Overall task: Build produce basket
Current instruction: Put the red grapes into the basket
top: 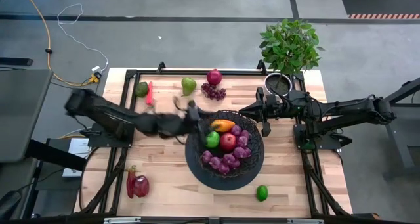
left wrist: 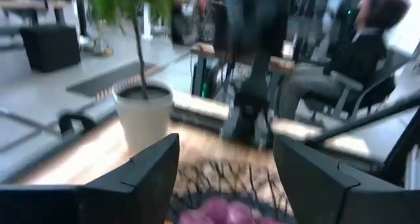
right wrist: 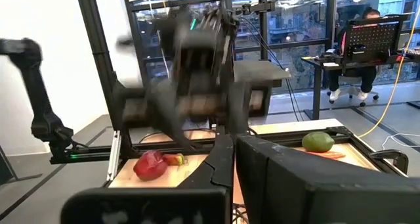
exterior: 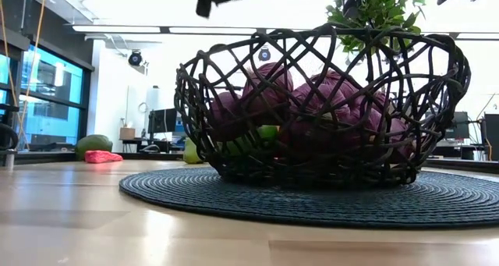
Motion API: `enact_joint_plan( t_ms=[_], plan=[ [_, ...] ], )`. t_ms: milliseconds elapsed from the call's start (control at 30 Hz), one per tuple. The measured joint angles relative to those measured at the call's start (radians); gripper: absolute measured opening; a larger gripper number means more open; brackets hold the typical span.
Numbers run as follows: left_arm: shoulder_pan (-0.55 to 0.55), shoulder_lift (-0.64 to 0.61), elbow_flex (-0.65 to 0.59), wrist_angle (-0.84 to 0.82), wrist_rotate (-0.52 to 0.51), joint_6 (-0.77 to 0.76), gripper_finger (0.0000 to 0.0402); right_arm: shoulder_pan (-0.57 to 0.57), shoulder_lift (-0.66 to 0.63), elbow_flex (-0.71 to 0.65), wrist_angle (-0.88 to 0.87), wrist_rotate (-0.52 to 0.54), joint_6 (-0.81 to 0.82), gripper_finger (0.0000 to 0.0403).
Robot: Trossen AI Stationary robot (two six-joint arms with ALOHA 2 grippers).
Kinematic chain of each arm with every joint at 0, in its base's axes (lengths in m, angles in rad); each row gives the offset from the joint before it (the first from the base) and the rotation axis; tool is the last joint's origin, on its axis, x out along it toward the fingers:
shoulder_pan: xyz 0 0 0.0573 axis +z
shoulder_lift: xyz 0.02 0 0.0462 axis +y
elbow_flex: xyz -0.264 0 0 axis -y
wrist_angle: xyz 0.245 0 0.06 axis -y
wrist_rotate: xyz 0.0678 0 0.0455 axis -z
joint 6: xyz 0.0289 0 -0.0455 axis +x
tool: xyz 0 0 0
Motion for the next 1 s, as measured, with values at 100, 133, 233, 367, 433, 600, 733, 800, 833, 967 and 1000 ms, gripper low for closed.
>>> enact_joint_plan(
  t_ms=[100, 133, 233, 367, 433, 600, 733, 800, 833, 967, 1000],
  plan=[
    [0.036, -0.155, 0.0, -0.075, 0.072, 0.037, 0.0237, 0.0, 0.0, 0.0, 0.0, 0.0, -0.008, 0.0],
    [0.049, -0.207, 0.0, -0.094, 0.105, 0.047, 0.0237, 0.0, 0.0, 0.0, 0.0, 0.0, -0.008, 0.0],
    [0.083, -0.333, 0.001, -0.152, 0.203, 0.087, 0.0237, 0.0, 0.0, 0.0, 0.001, 0.0, -0.008, 0.0],
    [0.096, -0.445, -0.004, -0.284, 0.261, 0.133, 0.0233, 0.0, 0.0, 0.0, 0.017, 0.0, -0.008, 0.0],
    [0.088, -0.484, -0.045, -0.309, 0.257, 0.135, 0.0227, 0.0, 0.0, 0.0, 0.026, 0.0, -0.008, 0.0],
    [0.058, -0.566, -0.217, -0.214, 0.236, 0.094, 0.0193, 0.0, 0.0, 0.0, 0.041, 0.0, -0.008, 0.0],
    [0.041, -0.603, -0.348, -0.125, 0.233, 0.05, 0.0145, 0.0, 0.0, 0.0, 0.044, 0.0, -0.008, 0.0],
    [0.04, -0.611, -0.395, -0.111, 0.232, 0.02, 0.0111, 0.0, 0.0, 0.0, 0.045, 0.0, -0.008, 0.0],
    [0.04, -0.613, -0.412, -0.105, 0.232, 0.005, 0.0093, 0.0, 0.0, 0.0, 0.045, 0.0, -0.008, 0.0],
    [0.041, -0.612, -0.444, -0.095, 0.236, -0.025, 0.0016, 0.0, 0.0, 0.0, 0.045, 0.0, -0.008, 0.0],
    [0.041, -0.612, -0.445, -0.09, 0.236, -0.027, 0.0009, 0.0, 0.0, 0.0, 0.044, 0.0, -0.008, 0.0]
  ],
)
